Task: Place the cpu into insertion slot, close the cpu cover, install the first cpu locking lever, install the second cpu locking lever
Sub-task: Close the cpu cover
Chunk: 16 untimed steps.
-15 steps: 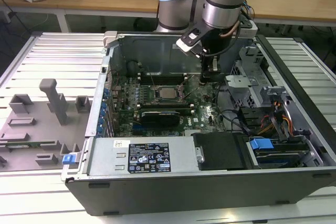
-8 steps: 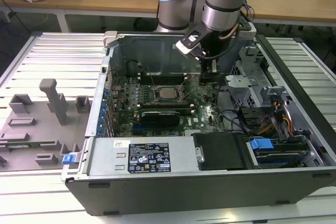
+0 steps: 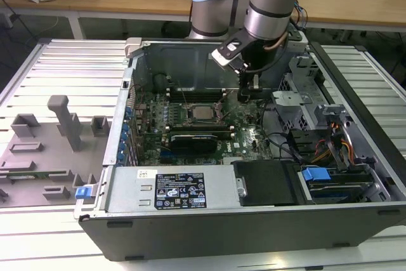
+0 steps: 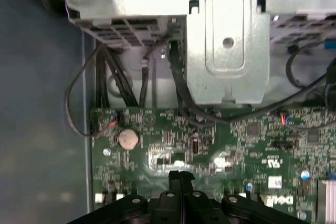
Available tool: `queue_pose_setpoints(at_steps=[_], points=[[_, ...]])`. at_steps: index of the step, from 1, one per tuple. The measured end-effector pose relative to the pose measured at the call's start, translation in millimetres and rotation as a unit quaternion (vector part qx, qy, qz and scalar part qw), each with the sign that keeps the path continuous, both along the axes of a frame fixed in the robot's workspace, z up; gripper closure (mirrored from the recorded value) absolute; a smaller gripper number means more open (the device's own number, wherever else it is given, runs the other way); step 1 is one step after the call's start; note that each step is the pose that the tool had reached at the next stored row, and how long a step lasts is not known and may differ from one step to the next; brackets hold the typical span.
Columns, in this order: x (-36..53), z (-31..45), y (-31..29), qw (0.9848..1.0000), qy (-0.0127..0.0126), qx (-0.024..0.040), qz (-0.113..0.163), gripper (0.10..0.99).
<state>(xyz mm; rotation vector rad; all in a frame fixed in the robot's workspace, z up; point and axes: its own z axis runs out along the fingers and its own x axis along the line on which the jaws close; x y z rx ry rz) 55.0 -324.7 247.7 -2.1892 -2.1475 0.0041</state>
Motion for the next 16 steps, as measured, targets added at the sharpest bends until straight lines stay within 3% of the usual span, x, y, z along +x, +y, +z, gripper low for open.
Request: queue_pose_setpoints(at_steps=[1, 7, 8, 9, 10, 13, 16], points=[[0.2, -0.1, 0.0, 1.0, 0.0068, 0.0008, 0.0, 0.98], [-0.8, -0.1, 0.0, 1.0, 0.008, 0.0007, 0.0, 0.98], [-7.4, -0.1, 1.1, 1.0, 0.0049, 0.0007, 0.0, 0.98], [-19.1, -0.1, 4.0, 1.0, -0.001, -0.0002, 0.0, 0.98], [-26.6, -0.1, 7.1, 1.0, -0.0043, -0.0018, 0.0, 0.98], [-38.5, -0.1, 13.4, 0.9999, -0.0087, -0.0058, 0.0, 0.98], [-44.7, -0.1, 16.6, 0.9999, -0.0099, -0.0077, 0.0, 0.98]])
